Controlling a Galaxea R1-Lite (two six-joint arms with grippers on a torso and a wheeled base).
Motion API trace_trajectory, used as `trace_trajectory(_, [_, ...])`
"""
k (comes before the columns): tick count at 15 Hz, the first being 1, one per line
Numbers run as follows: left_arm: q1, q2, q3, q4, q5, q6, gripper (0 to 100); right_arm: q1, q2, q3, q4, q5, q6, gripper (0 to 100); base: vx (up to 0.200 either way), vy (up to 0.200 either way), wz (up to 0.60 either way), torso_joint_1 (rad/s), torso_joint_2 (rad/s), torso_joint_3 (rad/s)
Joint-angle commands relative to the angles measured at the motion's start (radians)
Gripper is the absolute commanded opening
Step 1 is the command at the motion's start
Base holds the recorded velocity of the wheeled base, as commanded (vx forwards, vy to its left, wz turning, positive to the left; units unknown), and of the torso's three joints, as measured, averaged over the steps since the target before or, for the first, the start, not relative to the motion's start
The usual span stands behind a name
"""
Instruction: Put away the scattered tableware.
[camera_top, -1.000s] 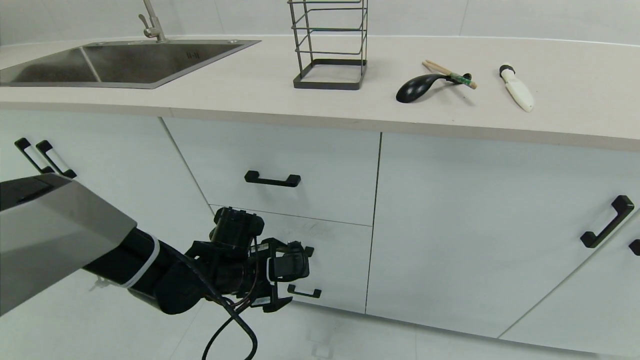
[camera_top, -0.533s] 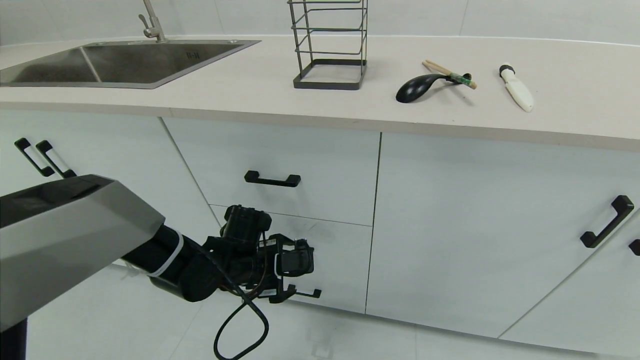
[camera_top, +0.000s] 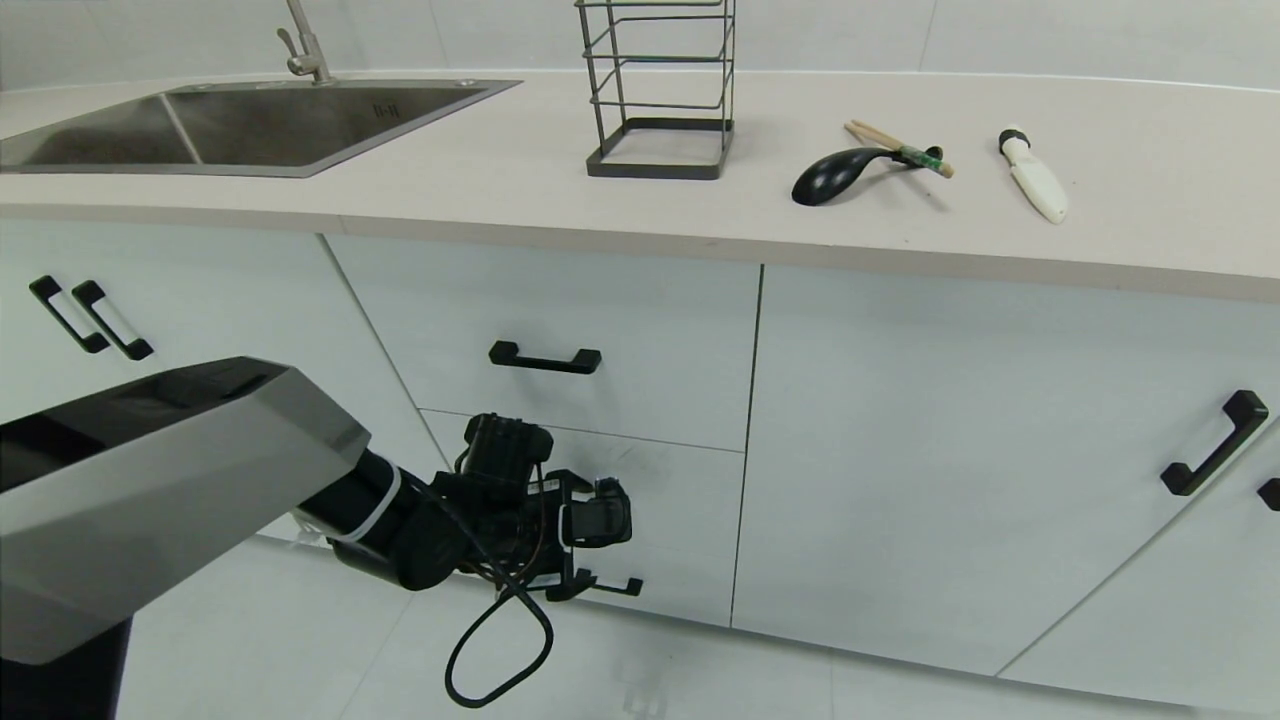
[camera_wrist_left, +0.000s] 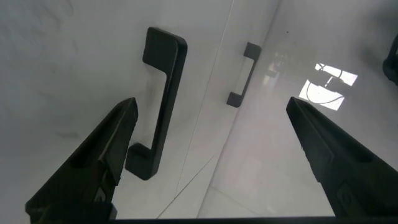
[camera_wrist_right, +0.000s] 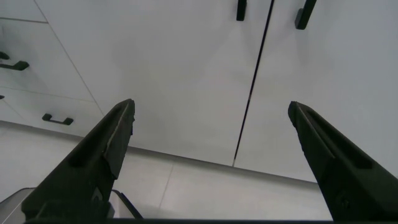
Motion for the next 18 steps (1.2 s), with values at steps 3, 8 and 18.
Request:
trace_trajectory(3, [0.009, 0.036, -0.017, -0.007, 0.001, 0.0, 100, 0.0, 0.001, 0.0, 0.0, 0.0, -0.001, 100, 0.0, 0.0, 0.0, 0.0, 0.0, 0.0])
trace_trajectory(8, [0.004, 0.026, 0.055, -0.005, -0.018, 0.006, 100, 0.0, 0.001, 0.0, 0.0, 0.0, -0.001, 100, 0.0, 0.0, 0.0, 0.0, 0.0, 0.0])
trace_trajectory(18, [0.004, -0.063, 0.153, -0.005, -0.018, 0.005, 100, 0.0, 0.001, 0.0, 0.0, 0.0, -0.001, 100, 0.0, 0.0, 0.0, 0.0, 0.0, 0.0])
